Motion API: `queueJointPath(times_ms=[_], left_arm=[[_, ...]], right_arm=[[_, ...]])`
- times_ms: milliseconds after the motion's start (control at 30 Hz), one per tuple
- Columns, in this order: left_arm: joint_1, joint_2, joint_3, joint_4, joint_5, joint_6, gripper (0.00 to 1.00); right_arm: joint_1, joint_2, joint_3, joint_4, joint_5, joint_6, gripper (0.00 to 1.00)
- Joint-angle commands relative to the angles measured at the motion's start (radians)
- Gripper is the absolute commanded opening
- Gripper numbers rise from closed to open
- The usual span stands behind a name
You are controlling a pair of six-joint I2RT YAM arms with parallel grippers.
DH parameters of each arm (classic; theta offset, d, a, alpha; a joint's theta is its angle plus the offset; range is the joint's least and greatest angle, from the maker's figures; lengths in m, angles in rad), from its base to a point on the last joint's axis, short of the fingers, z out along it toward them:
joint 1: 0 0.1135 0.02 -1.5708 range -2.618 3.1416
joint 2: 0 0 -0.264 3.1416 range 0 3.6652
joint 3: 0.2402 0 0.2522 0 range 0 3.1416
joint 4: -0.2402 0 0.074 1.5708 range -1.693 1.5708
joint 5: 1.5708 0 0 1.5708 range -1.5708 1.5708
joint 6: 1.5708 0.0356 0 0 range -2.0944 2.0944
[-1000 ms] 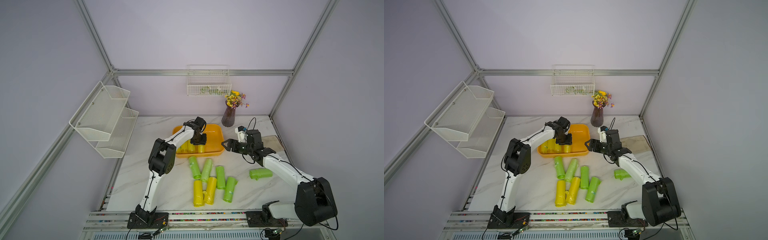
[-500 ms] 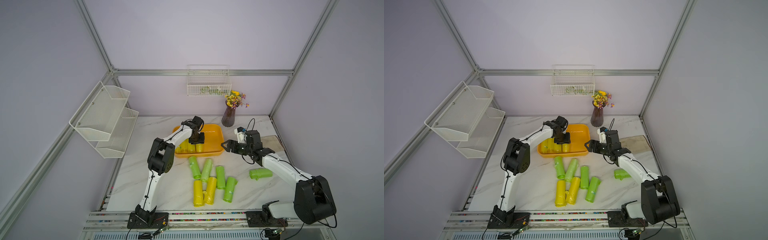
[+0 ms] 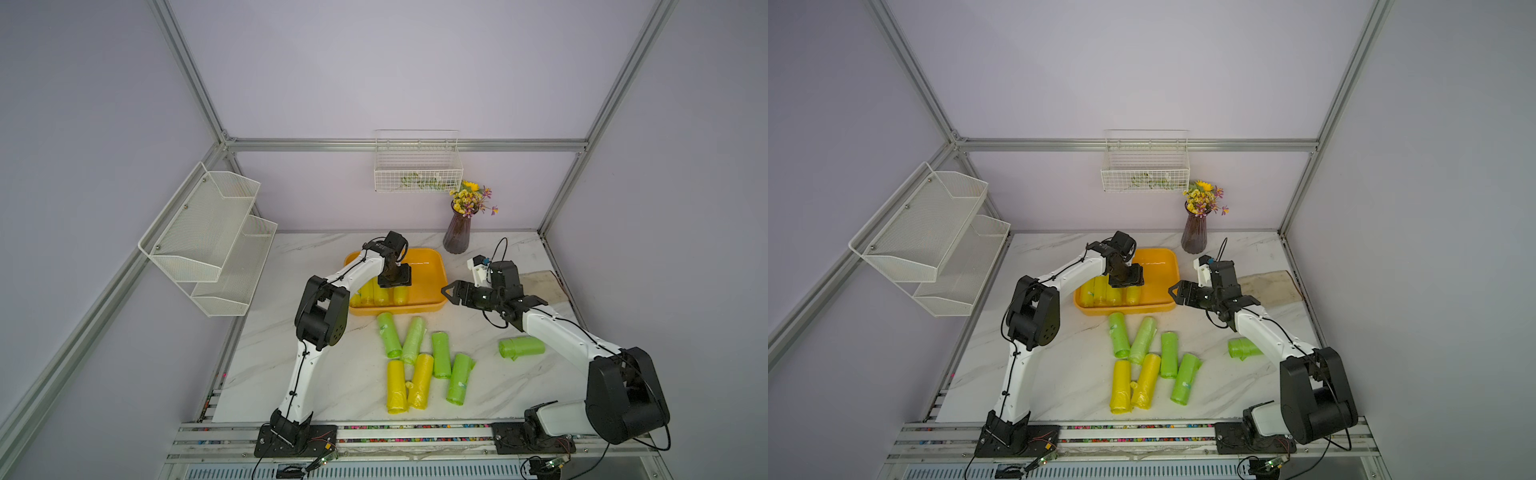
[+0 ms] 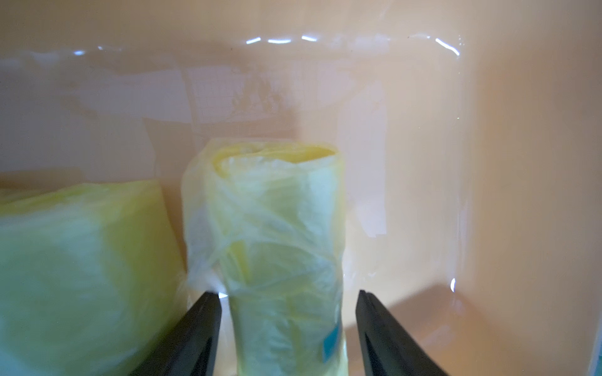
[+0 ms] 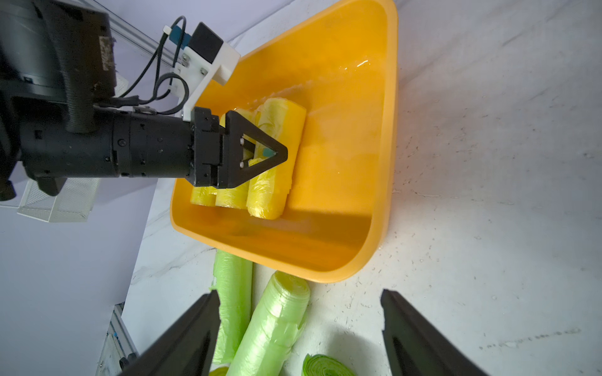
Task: Put the roll of trash bags into the storage box
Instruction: Place the roll of trash bags in the storage box.
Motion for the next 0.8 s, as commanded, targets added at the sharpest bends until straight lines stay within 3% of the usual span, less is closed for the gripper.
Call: queueJointPath(times_ms=[0, 533, 767], left_arm=[[0.018, -0.074, 0.03, 0.013, -0.052, 0.003, 0.68], [0.024, -0.174, -0.03, 0.068, -0.071, 0.006, 0.78], [0.029, -0.233, -0.05, 0.076, -0.09, 0.004, 1.0]], right_arm=[[-0.005, 0.01, 0.021, 0.016, -0.007, -0.005, 0.83], [-0.005, 0.026, 0.053, -0.004, -0.006, -0.014, 0.83], [-0.004, 0.054, 0.088, -0.01, -0.014, -0.022, 0.83]])
